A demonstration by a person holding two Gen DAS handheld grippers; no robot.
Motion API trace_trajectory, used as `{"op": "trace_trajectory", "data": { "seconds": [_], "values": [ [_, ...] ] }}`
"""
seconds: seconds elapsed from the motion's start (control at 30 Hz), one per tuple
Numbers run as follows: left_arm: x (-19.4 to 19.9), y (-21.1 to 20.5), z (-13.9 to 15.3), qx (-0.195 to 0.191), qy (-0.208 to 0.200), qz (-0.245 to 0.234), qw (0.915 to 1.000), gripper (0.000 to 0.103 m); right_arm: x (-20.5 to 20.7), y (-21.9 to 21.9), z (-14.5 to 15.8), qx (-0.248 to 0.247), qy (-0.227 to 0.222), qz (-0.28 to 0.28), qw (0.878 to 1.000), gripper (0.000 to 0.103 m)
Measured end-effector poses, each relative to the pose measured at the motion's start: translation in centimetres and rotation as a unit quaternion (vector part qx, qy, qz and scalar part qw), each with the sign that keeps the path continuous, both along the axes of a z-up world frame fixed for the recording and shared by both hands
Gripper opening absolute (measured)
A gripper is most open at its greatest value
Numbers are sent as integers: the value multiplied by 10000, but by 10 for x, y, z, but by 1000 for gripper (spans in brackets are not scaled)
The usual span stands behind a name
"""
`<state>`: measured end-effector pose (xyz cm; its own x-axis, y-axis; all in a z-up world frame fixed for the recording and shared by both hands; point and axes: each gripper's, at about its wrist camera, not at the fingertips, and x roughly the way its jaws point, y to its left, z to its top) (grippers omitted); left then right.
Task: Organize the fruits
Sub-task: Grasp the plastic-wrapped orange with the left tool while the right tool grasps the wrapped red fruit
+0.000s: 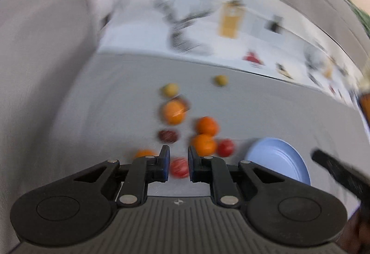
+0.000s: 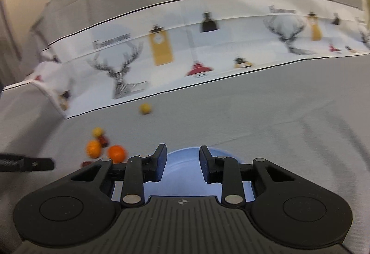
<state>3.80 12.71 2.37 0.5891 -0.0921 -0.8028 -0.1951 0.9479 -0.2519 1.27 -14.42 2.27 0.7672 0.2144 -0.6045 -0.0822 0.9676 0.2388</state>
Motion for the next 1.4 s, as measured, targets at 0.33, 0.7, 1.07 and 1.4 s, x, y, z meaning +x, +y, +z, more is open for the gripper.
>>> {"op": "trace_trajectory", "data": {
  "seconds": [0.33,0.7,1.07,1.4],
  "values": [
    [13,32,-33,-186,547,669,9961,50,26,60,-24,-278,122,1000,9945,34],
    [24,17,-44,53,570,453,9973,57,74,108,-62,-1087,389,1398,9834,40],
    [32,3,-54,439,722,167,9963,48,89,124,-84,-1464,546,1576,9751,33],
    [24,3,-36,517,589,131,9968,40,61,104,-38,-850,159,1584,9836,33]
  ]
}}
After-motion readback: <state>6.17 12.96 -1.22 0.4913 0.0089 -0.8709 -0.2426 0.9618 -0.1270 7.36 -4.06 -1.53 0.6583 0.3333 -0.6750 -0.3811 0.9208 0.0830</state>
